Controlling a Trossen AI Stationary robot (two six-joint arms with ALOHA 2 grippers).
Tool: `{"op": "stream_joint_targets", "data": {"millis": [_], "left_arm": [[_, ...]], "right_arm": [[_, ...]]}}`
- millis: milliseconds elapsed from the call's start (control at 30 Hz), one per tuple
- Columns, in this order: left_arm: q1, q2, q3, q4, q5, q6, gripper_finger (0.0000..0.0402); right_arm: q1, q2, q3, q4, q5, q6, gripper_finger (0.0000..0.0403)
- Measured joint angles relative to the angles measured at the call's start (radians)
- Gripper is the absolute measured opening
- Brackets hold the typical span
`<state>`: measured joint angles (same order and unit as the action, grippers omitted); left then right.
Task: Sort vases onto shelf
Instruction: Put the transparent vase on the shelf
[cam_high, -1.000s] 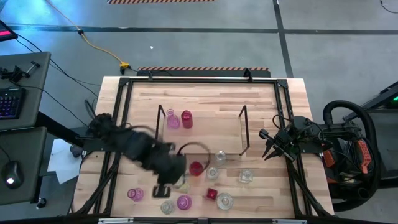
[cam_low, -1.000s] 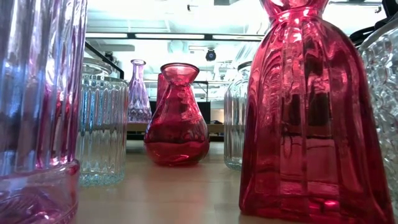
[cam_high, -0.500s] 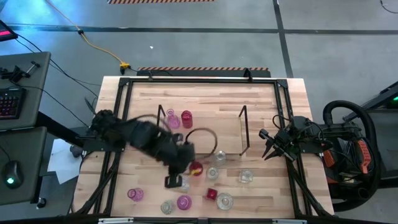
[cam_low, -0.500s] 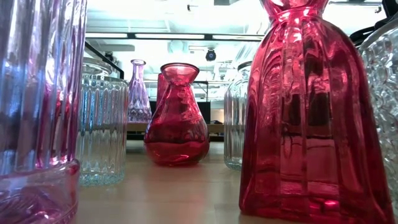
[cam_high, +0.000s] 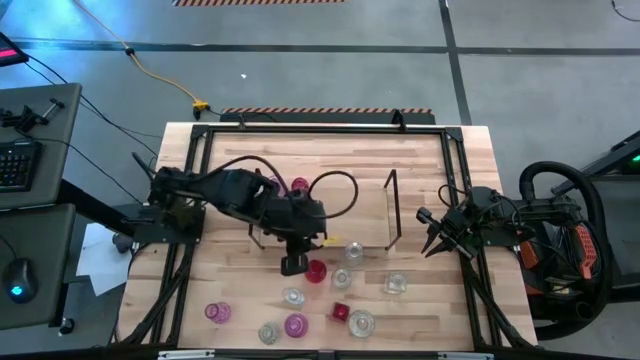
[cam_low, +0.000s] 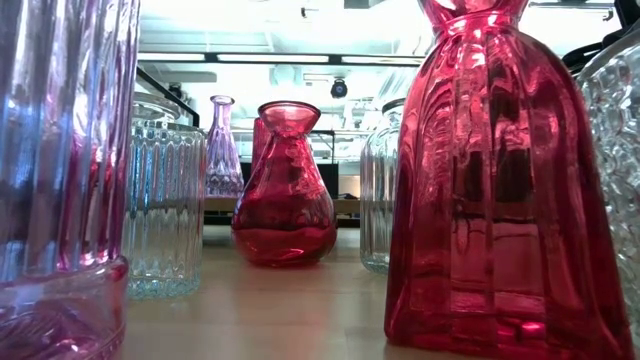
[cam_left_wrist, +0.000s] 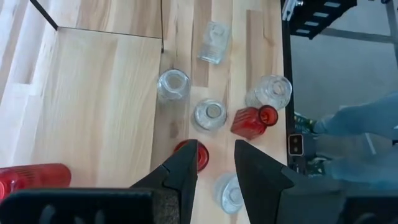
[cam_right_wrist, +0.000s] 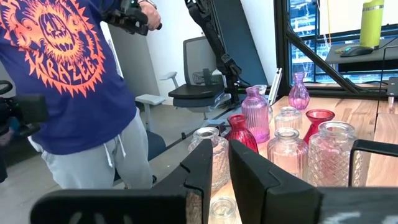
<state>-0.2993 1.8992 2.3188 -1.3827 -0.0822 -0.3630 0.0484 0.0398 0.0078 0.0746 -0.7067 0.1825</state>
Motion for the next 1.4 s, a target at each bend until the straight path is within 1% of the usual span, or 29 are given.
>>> {"op": "stream_joint_targets", "data": {"millis": [233,333,600,700,867,1033,1167,1300,1400], "left_arm": [[0.006,0.000,0.000,-0.002,0.000,0.008,0.0097],[0.004,0.000,0.000,-0.027,0.000,-0.007,0.0097],[-0.074,0.000,0.000,-0.143,0.002,-0.080,0.0097],[-0.116,0.000,0.000,-0.193,0.002,-0.149,0.0097],[-0.201,0.001,-0.015,-0.188,0.027,-0.300,0.0097],[-0.300,0.002,-0.080,-0.186,0.045,-0.468,0.0097],[-0.350,0.001,-0.129,-0.122,0.048,-0.555,0.0097],[-0.358,0.005,-0.133,-0.051,0.029,-0.554,0.0097],[-0.328,0.012,-0.134,-0.013,-0.008,-0.456,0.0097]], "right_arm": [[0.000,-0.001,0.000,0.000,0.000,0.000,0.0048],[0.000,-0.001,0.000,0.000,0.000,0.000,0.0048],[0.000,-0.001,0.000,0.000,0.000,0.000,0.0048],[0.000,-0.001,0.000,0.000,0.000,0.000,0.0048],[0.000,-0.001,0.000,0.000,0.000,0.000,0.0048],[0.000,-0.001,0.000,0.000,0.000,0.000,0.0048],[0.000,-0.001,0.000,0.000,0.000,0.000,0.0048],[0.000,-0.001,0.000,0.000,0.000,0.000,0.0048],[0.000,-0.001,0.000,0.000,0.000,0.000,0.0048]]}}
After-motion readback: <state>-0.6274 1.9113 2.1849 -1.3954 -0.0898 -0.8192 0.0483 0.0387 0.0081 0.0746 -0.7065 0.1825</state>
